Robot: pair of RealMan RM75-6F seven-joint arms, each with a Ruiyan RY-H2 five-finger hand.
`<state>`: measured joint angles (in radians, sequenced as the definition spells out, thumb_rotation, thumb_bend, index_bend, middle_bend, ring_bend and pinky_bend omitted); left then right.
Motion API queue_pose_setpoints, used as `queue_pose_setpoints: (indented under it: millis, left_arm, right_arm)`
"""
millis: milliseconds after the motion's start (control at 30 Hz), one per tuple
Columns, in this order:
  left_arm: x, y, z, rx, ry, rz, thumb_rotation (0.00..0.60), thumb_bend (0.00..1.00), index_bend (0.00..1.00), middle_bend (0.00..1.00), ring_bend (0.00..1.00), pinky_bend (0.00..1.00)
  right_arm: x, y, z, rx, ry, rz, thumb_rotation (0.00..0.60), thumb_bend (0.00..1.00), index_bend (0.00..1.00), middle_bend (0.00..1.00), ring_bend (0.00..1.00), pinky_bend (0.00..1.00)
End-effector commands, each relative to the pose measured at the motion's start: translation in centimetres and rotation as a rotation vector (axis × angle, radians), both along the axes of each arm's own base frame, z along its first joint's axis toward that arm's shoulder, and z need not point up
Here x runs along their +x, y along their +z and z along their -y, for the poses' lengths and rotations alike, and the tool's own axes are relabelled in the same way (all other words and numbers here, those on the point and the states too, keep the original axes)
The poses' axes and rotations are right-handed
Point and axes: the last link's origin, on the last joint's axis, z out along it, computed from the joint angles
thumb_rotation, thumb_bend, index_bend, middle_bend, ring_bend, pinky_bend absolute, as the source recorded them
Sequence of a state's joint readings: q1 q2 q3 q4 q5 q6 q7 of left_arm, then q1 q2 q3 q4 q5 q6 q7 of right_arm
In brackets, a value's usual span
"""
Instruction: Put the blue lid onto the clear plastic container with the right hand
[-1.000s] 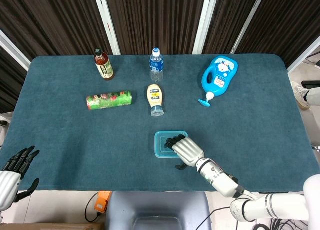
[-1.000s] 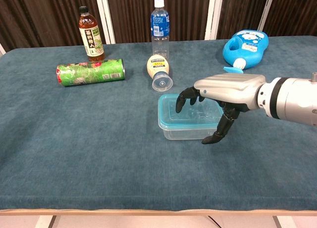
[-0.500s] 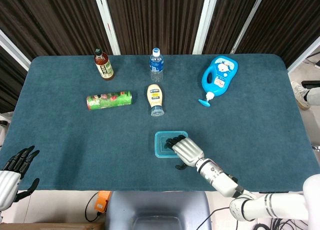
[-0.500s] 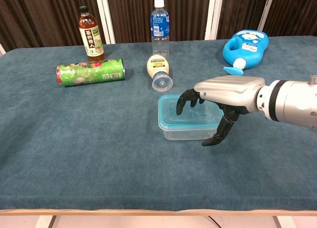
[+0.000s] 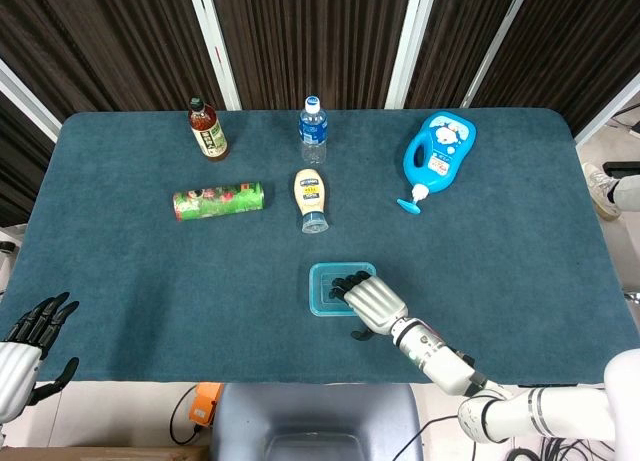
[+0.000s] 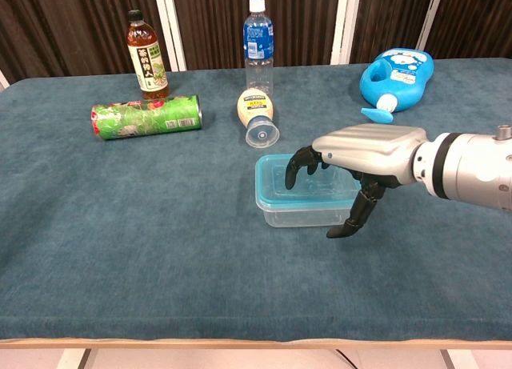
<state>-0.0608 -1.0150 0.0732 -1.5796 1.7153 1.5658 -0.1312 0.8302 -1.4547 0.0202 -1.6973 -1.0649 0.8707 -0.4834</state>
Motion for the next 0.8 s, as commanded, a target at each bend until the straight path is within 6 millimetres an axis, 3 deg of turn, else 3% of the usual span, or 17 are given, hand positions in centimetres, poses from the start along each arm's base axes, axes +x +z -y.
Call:
queue_pose_setpoints:
  millis: [33, 300, 800]
  left_arm:
    - [0.0, 0.0, 0.0, 0.0, 0.0, 0.0, 0.6, 0.39, 0.0, 0.0, 0.0, 0.16]
    - [0.0, 0.1, 0.0, 0.003, -0.002, 0.002, 0.6, 0.39, 0.0, 0.0, 0.0, 0.16]
    - [0.0, -0.1, -0.1, -0.004, -0.002, -0.004, 0.6, 0.39, 0.0, 0.0, 0.0, 0.16]
  right_arm:
    - [0.0, -0.1, 0.0, 0.001, 0.001, -0.004, 0.6, 0.35, 0.41, 0.31, 0.28, 0.34]
    - [-0.1, -0.3, 0.0, 0.002, 0.001, -0.007, 0.6, 0.35, 0.41, 0.31, 0.28, 0.34]
    - [1.1, 1.8, -0.4, -0.035, 0.041, 0.076, 0.6, 0.35, 0.41, 0.31, 0.28, 0.34]
